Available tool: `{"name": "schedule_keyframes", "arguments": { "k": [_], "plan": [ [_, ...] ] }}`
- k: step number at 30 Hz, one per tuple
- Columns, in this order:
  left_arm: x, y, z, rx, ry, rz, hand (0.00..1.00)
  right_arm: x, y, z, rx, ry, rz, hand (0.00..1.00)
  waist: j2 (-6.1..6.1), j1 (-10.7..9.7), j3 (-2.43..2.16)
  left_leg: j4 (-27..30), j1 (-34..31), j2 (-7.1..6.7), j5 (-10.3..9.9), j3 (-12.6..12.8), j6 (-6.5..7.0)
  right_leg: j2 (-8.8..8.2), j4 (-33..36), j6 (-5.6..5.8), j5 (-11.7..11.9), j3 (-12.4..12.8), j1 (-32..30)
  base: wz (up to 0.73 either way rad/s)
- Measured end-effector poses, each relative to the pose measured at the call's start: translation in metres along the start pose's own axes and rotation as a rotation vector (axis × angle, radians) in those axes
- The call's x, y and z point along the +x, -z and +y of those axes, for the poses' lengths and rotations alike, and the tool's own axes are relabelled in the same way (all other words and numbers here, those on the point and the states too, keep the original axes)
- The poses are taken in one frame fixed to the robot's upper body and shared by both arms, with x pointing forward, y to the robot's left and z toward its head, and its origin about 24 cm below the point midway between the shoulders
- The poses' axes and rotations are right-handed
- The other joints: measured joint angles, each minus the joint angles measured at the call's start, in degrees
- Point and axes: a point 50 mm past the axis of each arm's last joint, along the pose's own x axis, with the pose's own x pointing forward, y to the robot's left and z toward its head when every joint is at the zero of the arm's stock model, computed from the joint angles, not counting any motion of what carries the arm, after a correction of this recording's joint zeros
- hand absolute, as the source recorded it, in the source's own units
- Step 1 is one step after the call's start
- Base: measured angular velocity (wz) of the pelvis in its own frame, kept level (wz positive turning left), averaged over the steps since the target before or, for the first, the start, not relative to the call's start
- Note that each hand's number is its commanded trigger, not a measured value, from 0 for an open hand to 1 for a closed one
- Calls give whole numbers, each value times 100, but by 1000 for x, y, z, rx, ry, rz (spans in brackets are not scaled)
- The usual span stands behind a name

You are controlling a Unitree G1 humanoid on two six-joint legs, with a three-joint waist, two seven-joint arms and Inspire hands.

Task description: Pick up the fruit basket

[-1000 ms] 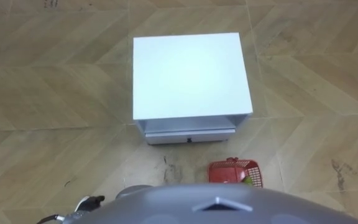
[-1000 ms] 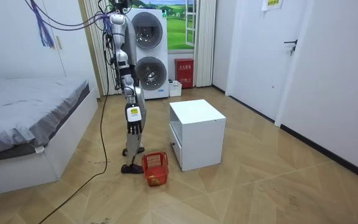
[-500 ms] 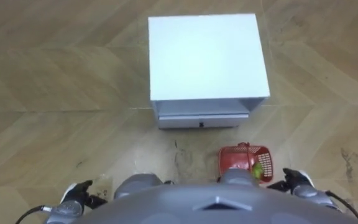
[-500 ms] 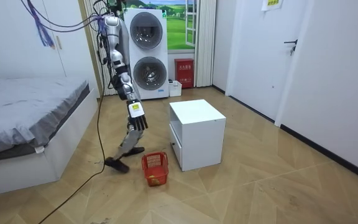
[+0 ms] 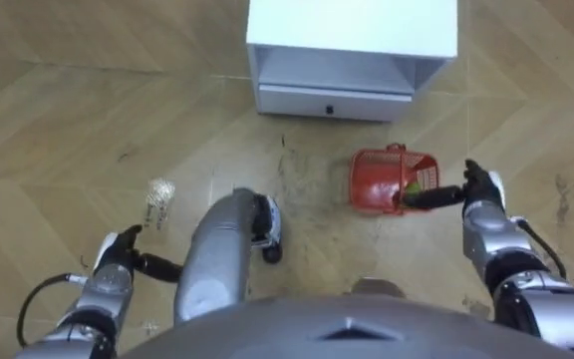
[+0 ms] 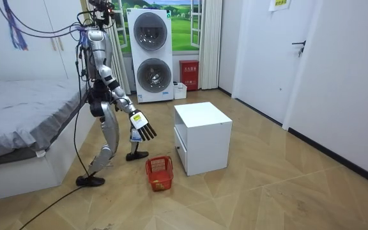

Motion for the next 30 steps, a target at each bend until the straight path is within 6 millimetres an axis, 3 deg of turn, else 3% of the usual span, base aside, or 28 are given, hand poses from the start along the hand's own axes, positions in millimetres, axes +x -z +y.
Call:
{"name": "schedule_keyframes", "arguments": {
  "k": [2, 3, 4, 5, 6, 7, 8, 9, 10, 11, 12, 13, 14, 15, 18, 21, 23, 25, 30],
  "plan": [
    [0, 4, 0, -13, 0, 18, 0, 1, -12, -2, 31, 25, -49, 0, -14, -31, 37, 374, -271, -145, -150, -110, -11, -163, 1120, -33, -36, 13, -409, 15],
    [0, 8, 1, -11, -1, 32, 0, 1, -18, -3, 53, 37, -81, 0, 2, -109, 48, 720, -428, -157, -256, -85, 25, -291, 1915, -62, 14, 53, -644, 68],
    [0, 7, 4, -13, -17, 25, 0, 0, -23, -4, 79, 46, -99, 0, 1, -217, 49, 1054, -600, -143, -386, -7, -21, -433, 2567, -80, 45, 82, -813, 88],
    [1, 4, 7, -2, -27, 13, 0, 0, -24, -4, 95, 52, -107, 0, -26, -281, 37, 1214, -695, -153, -456, 47, -161, -513, 2855, -85, 45, 87, -889, 116],
    [2, -5, 9, 9, -46, -25, 0, 0, -28, -6, 111, 65, -124, 0, -148, -485, 26, 1690, -918, -295, -580, 65, -750, -728, 3239, -190, -10, 104, -1076, 66],
    [1, -1, 7, -7, -46, -20, 0, 1, -42, -4, 130, 60, -155, 0, -108, -431, 45, 2703, -950, -466, -967, -605, -722, -803, 3744, -214, -11, 231, -1326, 14],
    [0, 3, 6, -7, -45, -8, 0, 0, -50, -2, 143, 52, -180, 0, -26, -358, -6, 3005, -810, -506, -1315, -984, -790, -820, 4044, -190, 12, 323, -1519, -64],
    [1, 1, 9, -6, -63, -10, 0, -1, -68, -1, 175, 42, -243, 0, 1, -339, 97, 3303, -790, -538, -2136, -1167, -587, -1001, 4794, -88, 48, 397, -1790, -21],
    [2, 1, 18, 10, -102, -4, 0, -4, -64, 4, 181, 30, -245, 0, -151, -442, 142, 3639, -982, -517, -2140, -1004, -496, -1206, 5601, -83, 295, 489, -1678, 38],
    [2, -1, 23, 19, -123, -9, 0, -5, -55, 6, 176, 24, -225, 0, -280, -544, 48, 3772, -1086, -508, -2124, -902, -459, -1252, 5942, -52, 509, 546, -1521, 106],
    [3, -7, 26, 30, -149, -35, 0, -5, -47, 3, 164, 26, -209, 0, -437, -656, -57, 4096, -1326, -441, -2093, -689, -352, -1256, 6252, -112, 873, 741, -1239, 58],
    [2, -10, 19, 28, -136, -55, 0, -3, -60, -3, 154, 39, -251, 0, -344, -614, 24, 4532, -1540, -413, -2159, -665, -456, -1226, 6356, -123, 819, 931, -1169, 19],
    [2, -10, 14, 21, -123, -57, 0, -2, -66, -6, 157, 44, -275, 0, -244, -632, 86, 4727, -1634, -408, -2207, -716, -483, -1209, 6532, -147, 748, 940, -1174, -17],
    [2, -11, 6, 8, -106, -56, 0, -2, -70, -10, 159, 52, -293, 0, -100, -691, 119, 5004, -1838, -431, -2241, -752, -494, -1172, 6831, -143, 740, 1005, -1255, 5],
    [1, -12, 3, 27, -92, -59, 0, -2, -69, -10, 184, 47, -285, 0, -167, -848, 141, 5285, -2112, -548, -2284, -510, -486, -1186, 7342, -96, 620, 1413, -1435, 16],
    [1, -11, 1, 40, -82, -57, 0, -2, -66, -10, 191, 39, -273, 0, -242, -905, 137, 5493, -2154, -547, -2300, -310, -455, -1155, 7578, -24, 402, 1623, -1304, 7],
    [1, -7, 0, 51, -77, -55, 0, -2, -63, -7, 170, 27, -270, 0, -274, -939, 142, 5659, -2183, -548, -2300, -298, -455, -1081, 7717, -96, 303, 1671, -1164, 0],
    [0, -9, -10, 63, -40, -68, 0, -2, -62, -6, 148, 13, -267, 0, -228, -927, 183, 5781, -2226, -550, -2291, -393, -473, -969, 7821, -114, 246, 1736, -1156, -16],
    [-3, -1, -20, 102, 21, -61, 0, -2, -59, -4, 132, 2, -253, 0, -235, -994, 170, 5706, -2245, -529, -2252, -397, -554, -954, 7832, -106, 237, 1823, -1302, -8]
  ]
}}
